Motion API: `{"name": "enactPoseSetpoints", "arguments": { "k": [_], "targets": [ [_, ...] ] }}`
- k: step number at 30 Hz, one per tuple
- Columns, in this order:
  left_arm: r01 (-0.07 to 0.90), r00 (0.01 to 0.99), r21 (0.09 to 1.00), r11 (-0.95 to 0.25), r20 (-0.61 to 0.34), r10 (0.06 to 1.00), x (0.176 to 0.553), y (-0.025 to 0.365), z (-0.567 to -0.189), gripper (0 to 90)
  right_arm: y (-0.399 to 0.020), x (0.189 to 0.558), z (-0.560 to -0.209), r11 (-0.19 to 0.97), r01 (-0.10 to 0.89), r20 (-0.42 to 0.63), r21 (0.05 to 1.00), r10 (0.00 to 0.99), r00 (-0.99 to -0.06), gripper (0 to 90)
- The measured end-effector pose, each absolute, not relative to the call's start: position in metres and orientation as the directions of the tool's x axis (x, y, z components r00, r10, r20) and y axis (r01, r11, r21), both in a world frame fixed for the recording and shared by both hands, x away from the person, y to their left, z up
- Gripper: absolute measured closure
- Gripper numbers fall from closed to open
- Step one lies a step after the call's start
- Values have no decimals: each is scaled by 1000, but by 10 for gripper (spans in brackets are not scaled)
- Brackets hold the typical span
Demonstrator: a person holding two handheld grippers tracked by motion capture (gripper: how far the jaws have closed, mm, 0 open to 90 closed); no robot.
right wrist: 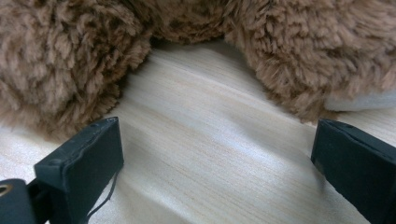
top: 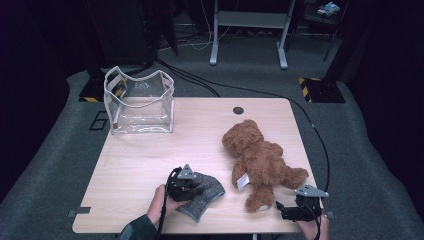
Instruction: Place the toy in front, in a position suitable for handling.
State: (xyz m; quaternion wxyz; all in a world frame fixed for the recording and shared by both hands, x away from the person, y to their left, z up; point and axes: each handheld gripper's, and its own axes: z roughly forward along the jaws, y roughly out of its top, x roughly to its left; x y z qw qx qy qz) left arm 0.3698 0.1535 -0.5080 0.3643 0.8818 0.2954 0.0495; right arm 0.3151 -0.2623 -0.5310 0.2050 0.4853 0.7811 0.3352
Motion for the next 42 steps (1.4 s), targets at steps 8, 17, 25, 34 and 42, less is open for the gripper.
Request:
{"name": "enactPoseSetpoints", "arguments": {
  "k": [8,17,25,34,42],
  "targets": [
    [477,816,696,-538,-123,565,365,159,-504,356,-262,315,-531,303,621,6,722,896,-445,16],
    [470,784,749,-468,-111,611,386,174,-480,167,-264,317,-529,285,639,28,714,901,-432,5],
    [476,766,765,-433,-119,632,429,171,-471,113,-276,314,-513,179,657,93,732,929,-357,30],
    [463,775,776,-428,-120,620,469,150,-464,109,-284,328,-490,165,662,87,731,940,-330,38],
    [428,801,783,-452,-96,591,492,126,-462,148,-287,341,-482,157,665,78,730,948,-309,42]
  ]
}}
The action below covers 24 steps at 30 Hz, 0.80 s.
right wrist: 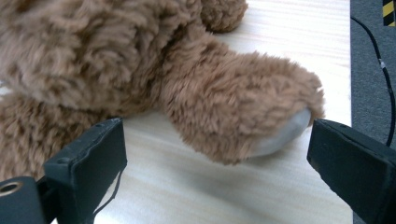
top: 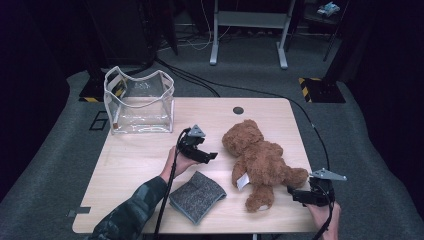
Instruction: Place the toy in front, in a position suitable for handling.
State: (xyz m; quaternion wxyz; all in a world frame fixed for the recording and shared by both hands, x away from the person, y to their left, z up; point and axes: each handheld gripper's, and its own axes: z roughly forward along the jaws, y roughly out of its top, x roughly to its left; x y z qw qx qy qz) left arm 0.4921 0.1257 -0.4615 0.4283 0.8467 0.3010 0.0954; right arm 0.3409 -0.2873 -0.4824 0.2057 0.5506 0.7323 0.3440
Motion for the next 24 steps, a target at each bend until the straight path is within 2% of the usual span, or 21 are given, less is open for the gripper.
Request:
{"name": "enactPoseSetpoints", "arguments": {
  "k": [19,24],
  "targets": [
    [357,852,801,-481,-69,518,527,78,-461,128,-283,364,-481,167,678,75,716,947,-312,51],
    [345,867,790,-507,-60,495,531,65,-462,149,-280,368,-482,176,684,71,708,946,-317,54]
  ]
}}
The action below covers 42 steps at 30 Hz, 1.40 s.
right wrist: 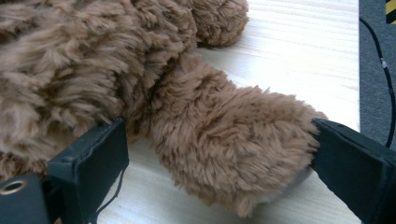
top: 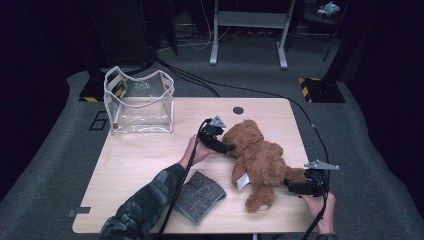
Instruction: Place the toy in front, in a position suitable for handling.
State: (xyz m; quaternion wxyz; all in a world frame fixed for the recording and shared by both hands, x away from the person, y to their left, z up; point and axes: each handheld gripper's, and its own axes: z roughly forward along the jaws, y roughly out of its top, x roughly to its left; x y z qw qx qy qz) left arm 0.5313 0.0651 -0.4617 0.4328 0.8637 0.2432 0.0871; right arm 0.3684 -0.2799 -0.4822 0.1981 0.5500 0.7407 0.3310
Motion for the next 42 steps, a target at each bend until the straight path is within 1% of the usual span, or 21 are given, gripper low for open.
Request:
{"name": "enactPoseSetpoints", "arguments": {
  "k": [2,4,5,6,7,10,14,16,17,19,23,28,34,42],
  "targets": [
    [334,870,786,-520,-45,491,532,61,-462,167,-280,370,-483,180,682,69,709,945,-321,66],
    [318,881,787,-528,-39,472,531,58,-464,253,-279,371,-484,182,683,64,708,946,-318,91],
    [307,888,791,-529,-38,459,530,58,-464,290,-280,371,-485,191,680,56,708,944,-324,123],
    [308,890,792,-528,-44,453,529,57,-464,360,-279,372,-485,190,680,51,708,947,-317,144],
    [302,888,796,-524,-36,458,529,56,-464,382,-279,372,-485,190,680,48,708,948,-314,165],
    [293,889,803,-518,-29,457,529,57,-465,503,-279,372,-486,198,680,29,706,951,-307,275],
    [288,891,808,-514,-30,453,530,59,-468,710,-277,373,-487,186,686,25,703,958,-286,427],
    [278,888,808,-520,-9,460,529,59,-469,825,-277,374,-488,204,682,9,702,955,-295,506],
    [281,890,807,-519,-16,457,528,59,-470,859,-275,375,-488,201,682,10,703,956,-292,540],
    [278,887,804,-525,-4,463,528,58,-471,890,-273,375,-488,210,683,0,699,956,-294,591],
    [267,887,810,-522,6,463,527,58,-470,900,-274,375,-487,204,682,10,702,955,-297,654],
    [257,883,819,-513,17,470,525,60,-468,900,-276,371,-486,184,651,23,736,955,-295,737],
    [243,884,820,-519,33,466,521,65,-464,900,-276,368,-481,180,606,-1,774,959,-284,785],
    [227,875,836,-501,52,482,516,74,-461,900,-273,370,-467,201,554,-48,808,959,-278,808]
  ]
}}
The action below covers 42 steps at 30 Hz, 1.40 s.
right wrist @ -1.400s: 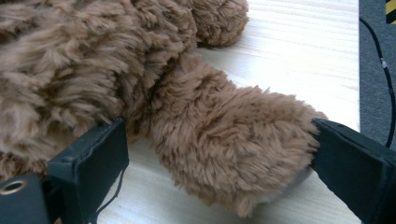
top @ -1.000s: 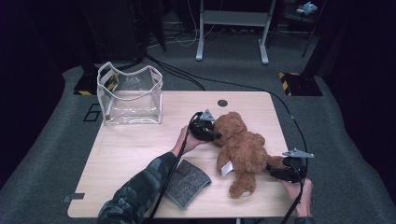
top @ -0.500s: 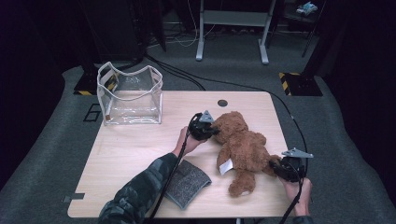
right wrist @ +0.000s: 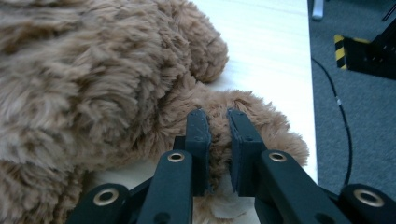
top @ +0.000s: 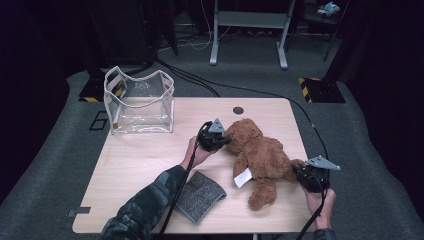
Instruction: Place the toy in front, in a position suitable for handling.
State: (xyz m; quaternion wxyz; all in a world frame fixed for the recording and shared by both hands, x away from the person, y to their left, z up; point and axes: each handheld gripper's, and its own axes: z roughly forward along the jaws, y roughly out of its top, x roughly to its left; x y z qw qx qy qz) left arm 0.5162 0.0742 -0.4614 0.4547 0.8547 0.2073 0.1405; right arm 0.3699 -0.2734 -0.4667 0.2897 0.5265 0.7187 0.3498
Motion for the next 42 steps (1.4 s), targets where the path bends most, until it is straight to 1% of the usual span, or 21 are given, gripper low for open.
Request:
{"name": "enactPoseSetpoints", "arguments": {
  "k": [8,9,15,18,28,41,42],
  "targets": [
    [201,868,853,-482,73,491,509,87,-450,900,-267,377,-454,235,489,-105,840,955,-278,818],
    [206,867,856,-474,65,494,508,89,-449,900,-265,378,-452,244,484,-116,840,953,-281,819],
    [206,851,867,-454,70,520,501,107,-439,900,-255,396,-439,276,457,-139,845,940,-311,819],
    [203,843,864,-460,85,531,498,120,-435,900,-248,408,-432,296,448,-150,844,931,-333,820],
    [245,799,881,-405,53,599,487,159,-429,900,-216,446,-419,352,422,-170,835,896,-411,822],
    [286,730,885,-368,48,682,468,207,-432,900,-164,493,-416,442,378,-205,813,826,-526,822],
    [289,725,884,-367,48,687,466,211,-433,900,-159,495,-416,434,386,-190,814,827,-530,822]
  ]
}}
